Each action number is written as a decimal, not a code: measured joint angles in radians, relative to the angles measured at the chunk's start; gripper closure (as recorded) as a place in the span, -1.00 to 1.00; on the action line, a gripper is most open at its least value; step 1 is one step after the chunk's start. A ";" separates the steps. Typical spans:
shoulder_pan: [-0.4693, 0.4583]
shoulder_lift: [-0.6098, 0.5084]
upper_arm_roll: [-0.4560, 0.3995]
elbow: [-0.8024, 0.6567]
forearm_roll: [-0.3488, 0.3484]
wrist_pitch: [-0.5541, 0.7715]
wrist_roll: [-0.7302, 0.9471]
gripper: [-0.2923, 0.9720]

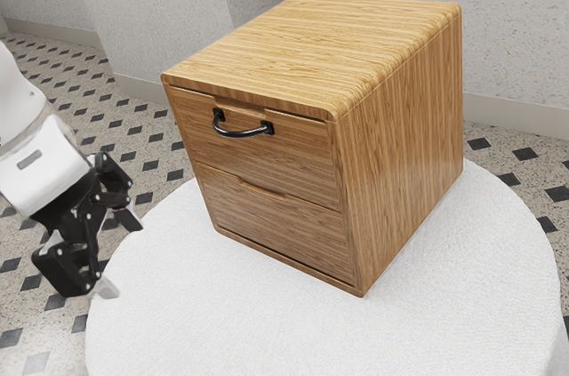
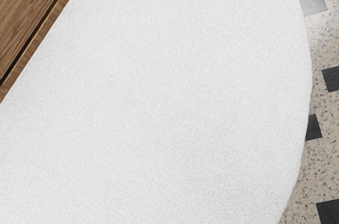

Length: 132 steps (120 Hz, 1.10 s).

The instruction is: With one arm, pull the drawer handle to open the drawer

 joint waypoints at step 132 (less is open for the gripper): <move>-0.050 0.184 0.100 0.086 0.110 0.439 0.568 -0.54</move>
